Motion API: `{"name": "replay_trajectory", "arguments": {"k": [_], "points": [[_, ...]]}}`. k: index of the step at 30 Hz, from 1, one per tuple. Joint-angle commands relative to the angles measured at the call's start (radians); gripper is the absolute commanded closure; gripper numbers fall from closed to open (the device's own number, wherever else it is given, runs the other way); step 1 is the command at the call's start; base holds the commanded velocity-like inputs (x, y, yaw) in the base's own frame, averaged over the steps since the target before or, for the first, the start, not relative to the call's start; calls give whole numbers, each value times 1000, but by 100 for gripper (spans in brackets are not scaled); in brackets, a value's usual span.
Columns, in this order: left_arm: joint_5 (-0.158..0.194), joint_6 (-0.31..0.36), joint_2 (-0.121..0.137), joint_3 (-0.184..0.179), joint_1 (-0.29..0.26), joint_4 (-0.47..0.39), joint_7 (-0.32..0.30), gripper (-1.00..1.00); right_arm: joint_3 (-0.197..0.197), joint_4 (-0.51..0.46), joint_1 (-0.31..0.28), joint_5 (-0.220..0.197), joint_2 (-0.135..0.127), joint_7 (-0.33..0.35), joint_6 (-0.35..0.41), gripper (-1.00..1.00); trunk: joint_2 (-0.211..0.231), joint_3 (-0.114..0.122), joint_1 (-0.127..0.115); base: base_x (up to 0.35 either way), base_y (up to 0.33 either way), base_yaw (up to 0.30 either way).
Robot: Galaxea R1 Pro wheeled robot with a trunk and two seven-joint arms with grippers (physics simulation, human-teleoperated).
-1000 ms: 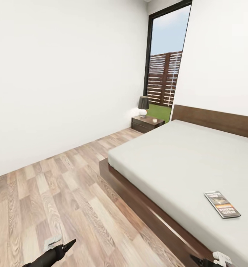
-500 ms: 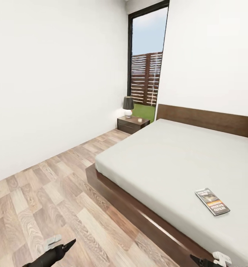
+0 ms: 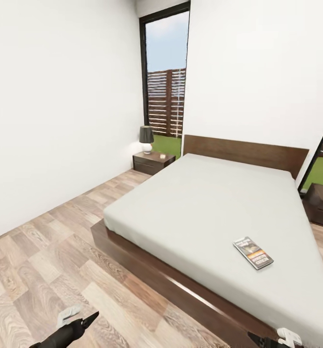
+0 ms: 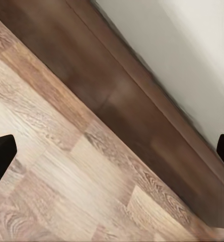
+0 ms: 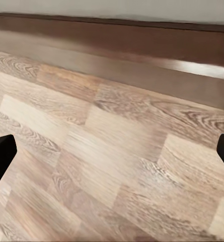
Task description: In the bedroom, move the book from the bed onto either nightstand, and place the two sandals side by side next to the bed.
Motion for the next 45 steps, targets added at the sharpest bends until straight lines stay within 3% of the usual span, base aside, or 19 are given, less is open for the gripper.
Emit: {"name": "replay_trajectory", "arguments": {"k": [1, 19, 31, 45], "points": [[-11, -7, 0, 7, -1, 0, -2, -100, -8, 2, -1, 6, 0, 3, -2, -100, -1, -1, 0, 2, 1, -284], [-11, -7, 0, 8, -1, 0, -2, -100, -8, 2, -1, 7, 0, 2, -3, -100, -1, -1, 0, 4, 0, -284], [-11, -7, 0, 8, -1, 0, -2, -100, -8, 2, -1, 7, 0, 2, -4, -100, -1, -1, 0, 228, 68, -284], [-11, -7, 0, 7, -1, 0, -2, -100, -8, 2, -1, 7, 0, 2, -4, -100, -1, -1, 0, 19, 4, -284]]}}
